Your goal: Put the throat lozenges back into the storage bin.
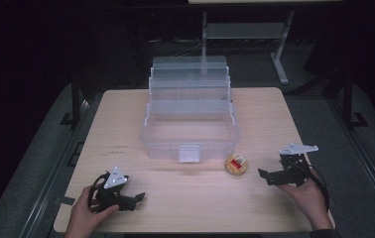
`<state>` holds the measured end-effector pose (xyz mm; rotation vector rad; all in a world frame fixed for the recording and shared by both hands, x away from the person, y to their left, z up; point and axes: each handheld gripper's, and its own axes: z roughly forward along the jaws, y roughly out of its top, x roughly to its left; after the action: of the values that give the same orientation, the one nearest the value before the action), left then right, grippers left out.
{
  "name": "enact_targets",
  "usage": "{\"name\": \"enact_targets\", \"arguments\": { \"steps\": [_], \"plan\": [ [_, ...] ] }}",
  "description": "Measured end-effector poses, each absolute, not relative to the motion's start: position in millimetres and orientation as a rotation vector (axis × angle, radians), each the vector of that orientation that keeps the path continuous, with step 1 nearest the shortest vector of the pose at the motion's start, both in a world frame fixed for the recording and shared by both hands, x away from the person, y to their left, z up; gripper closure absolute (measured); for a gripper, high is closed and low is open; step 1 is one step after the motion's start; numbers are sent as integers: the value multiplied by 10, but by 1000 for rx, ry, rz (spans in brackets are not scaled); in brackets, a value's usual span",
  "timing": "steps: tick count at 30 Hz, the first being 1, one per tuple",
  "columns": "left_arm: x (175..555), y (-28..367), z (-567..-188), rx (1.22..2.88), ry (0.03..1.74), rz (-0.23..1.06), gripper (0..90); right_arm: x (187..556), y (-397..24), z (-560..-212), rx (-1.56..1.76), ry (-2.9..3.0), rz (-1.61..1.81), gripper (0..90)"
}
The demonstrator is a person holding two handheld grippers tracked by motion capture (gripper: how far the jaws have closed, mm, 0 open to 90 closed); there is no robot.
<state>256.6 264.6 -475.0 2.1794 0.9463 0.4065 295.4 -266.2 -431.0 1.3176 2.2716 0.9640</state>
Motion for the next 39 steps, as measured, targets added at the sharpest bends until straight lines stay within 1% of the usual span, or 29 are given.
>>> {"name": "enact_targets", "arguments": {
  "steps": [18, 39],
  "plan": [
    [2567, 2645, -4749, 2179, 947, 406, 109, 3060, -2525, -4223, 1287, 2304, 950, 8],
    [2566, 2645, -4749, 2179, 947, 407, 109, 3202, -2284, -4205, 1233, 2375, 912, 8]
  ]
}}
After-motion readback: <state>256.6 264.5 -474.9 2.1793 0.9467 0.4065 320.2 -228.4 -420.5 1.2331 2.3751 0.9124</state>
